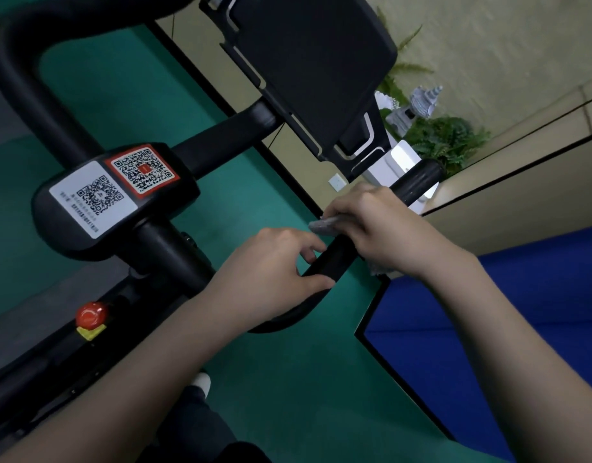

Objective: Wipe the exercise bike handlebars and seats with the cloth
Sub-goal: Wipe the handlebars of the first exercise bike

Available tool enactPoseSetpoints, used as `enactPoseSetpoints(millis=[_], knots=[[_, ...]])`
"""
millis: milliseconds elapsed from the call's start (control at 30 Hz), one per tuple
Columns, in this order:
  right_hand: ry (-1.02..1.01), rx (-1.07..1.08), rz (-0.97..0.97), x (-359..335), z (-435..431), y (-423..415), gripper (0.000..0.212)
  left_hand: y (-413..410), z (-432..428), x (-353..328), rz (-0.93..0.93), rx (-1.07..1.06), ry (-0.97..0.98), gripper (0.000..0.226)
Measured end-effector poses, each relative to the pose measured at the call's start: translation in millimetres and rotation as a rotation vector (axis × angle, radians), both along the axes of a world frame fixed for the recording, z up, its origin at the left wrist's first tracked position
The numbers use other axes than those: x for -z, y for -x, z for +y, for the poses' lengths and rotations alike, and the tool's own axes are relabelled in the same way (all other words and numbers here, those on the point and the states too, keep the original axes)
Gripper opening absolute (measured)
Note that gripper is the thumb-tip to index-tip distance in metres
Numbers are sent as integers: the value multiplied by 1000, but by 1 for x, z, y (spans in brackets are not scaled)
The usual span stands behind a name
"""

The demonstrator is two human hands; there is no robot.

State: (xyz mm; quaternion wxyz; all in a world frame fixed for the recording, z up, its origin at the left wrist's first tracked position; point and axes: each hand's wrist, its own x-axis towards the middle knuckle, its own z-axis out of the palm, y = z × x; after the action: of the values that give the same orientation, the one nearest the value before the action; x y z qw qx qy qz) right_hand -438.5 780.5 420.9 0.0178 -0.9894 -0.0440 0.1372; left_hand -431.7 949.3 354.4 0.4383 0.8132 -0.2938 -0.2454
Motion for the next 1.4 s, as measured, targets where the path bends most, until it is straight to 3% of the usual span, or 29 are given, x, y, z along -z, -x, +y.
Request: enactPoseSetpoints(millis=[133, 300, 467, 867, 1167, 1400], knots=[[52, 35, -167, 6, -5, 4, 13, 0, 0, -2, 26, -2, -2, 36], [-127, 27, -257, 11, -7, 19, 20, -2, -1, -5, 54, -1, -6, 40], [-167, 14, -617, 28, -13, 31, 22, -2, -4, -5, 80, -28, 33, 44], [-506, 432, -1242, 85, 18, 55, 23, -8, -31, -6, 57, -30, 121, 46], [-847, 894, -1459, 100, 50, 52, 26, -1, -39, 0, 73, -123, 207, 39], [-941, 992, -1506, 102, 46, 45, 22, 0, -39, 1, 120, -133, 253, 39]])
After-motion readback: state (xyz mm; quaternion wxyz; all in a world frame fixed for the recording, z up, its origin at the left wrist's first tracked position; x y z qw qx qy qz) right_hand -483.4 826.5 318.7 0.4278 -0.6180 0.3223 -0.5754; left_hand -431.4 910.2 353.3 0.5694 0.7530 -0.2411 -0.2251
